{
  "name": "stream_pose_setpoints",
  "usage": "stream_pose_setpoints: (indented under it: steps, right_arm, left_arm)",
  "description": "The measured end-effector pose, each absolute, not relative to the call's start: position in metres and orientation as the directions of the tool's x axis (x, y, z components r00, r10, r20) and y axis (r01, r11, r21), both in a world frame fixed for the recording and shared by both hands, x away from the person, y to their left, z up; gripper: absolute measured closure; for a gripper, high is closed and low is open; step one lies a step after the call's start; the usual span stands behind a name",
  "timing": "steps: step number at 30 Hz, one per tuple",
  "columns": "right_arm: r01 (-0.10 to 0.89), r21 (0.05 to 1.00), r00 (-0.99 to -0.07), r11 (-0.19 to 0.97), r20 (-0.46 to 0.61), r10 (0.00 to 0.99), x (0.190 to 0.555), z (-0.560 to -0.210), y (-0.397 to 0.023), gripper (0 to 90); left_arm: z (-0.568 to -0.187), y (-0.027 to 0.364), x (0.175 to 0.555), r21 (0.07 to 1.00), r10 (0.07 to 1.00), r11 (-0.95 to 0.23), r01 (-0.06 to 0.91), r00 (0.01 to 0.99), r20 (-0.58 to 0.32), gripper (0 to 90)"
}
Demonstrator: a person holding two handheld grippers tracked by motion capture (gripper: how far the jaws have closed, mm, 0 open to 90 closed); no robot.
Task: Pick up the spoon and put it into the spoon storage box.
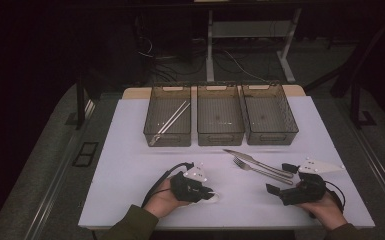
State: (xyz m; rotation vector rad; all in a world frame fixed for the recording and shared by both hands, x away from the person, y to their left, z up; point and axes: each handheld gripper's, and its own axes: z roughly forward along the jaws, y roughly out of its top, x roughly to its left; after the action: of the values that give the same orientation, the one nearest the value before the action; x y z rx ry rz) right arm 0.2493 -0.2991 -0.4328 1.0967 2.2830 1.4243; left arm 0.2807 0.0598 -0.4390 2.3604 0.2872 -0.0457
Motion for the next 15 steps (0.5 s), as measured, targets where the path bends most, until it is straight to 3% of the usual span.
stream_pose_setpoints:
  steps: [15]
  right_arm:
    - [0.466,0.847,-0.701,0.255,0.177,0.691,0.2493,-0.433,-0.2966,0.8]
  left_arm:
    - [-0.4336,0.0617,0.2782,0.697,0.208,-0.679,0.23,0.971,-0.117,81.4]
